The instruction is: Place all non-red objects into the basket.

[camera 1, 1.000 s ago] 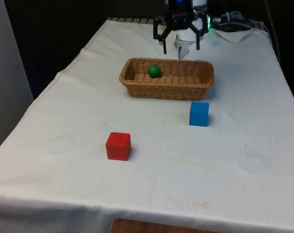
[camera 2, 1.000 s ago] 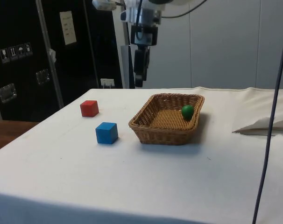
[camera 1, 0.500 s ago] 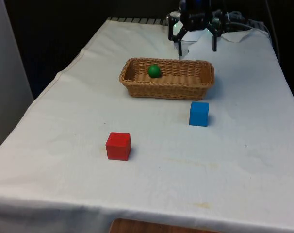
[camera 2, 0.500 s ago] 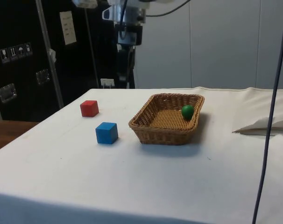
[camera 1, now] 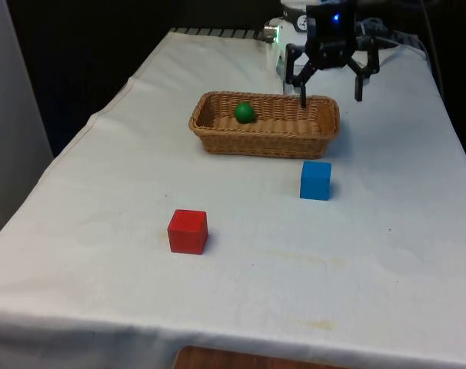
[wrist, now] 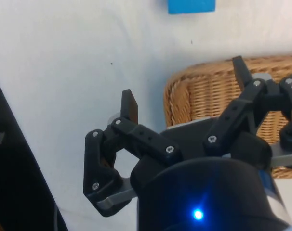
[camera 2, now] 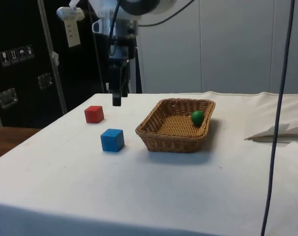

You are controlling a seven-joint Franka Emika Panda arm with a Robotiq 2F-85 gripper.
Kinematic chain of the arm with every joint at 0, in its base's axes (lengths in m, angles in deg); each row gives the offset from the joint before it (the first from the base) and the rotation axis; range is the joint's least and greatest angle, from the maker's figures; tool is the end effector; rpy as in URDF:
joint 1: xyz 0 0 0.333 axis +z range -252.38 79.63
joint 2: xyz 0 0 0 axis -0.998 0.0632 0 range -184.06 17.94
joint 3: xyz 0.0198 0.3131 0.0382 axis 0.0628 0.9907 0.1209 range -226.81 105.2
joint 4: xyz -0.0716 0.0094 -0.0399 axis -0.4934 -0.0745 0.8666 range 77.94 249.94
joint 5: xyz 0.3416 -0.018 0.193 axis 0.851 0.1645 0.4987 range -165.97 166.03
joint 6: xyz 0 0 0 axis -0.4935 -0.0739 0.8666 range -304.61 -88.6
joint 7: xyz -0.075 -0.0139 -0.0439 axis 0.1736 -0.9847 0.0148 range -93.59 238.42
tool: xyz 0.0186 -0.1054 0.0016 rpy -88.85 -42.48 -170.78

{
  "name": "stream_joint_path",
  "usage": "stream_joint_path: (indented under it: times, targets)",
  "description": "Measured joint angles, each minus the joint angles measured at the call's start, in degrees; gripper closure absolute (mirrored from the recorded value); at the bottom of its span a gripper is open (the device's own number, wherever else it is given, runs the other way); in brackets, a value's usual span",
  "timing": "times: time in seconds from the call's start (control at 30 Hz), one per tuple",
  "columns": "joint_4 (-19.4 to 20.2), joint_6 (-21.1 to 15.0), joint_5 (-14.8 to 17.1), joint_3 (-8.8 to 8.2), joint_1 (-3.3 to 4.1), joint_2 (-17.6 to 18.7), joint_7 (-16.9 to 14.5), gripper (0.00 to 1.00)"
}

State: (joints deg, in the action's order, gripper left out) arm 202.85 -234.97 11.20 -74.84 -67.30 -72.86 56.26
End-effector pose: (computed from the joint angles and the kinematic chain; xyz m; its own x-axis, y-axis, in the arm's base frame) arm 0.5481 0.0469 0.2992 0.9679 0.2151 0.1299 0.2232 -0.9734 -0.0511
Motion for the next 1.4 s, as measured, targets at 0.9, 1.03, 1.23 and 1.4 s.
stream_joint_path:
  times: [0.9, 1.03, 1.23, 1.4]
  targets:
    - [-8.8, 2.6, 1.0, -0.97, -0.86, 11.6, 1.5, 0.00]
    - [-11.9, 2.2, 2.7, -1.60, -1.15, 15.6, 0.0, 0.00]
    - [-14.3, 2.5, 5.2, -1.66, -1.32, 17.9, -0.7, 0.00]
    - [-14.3, 2.5, 6.8, -1.43, -1.32, 17.9, -0.9, 0.00]
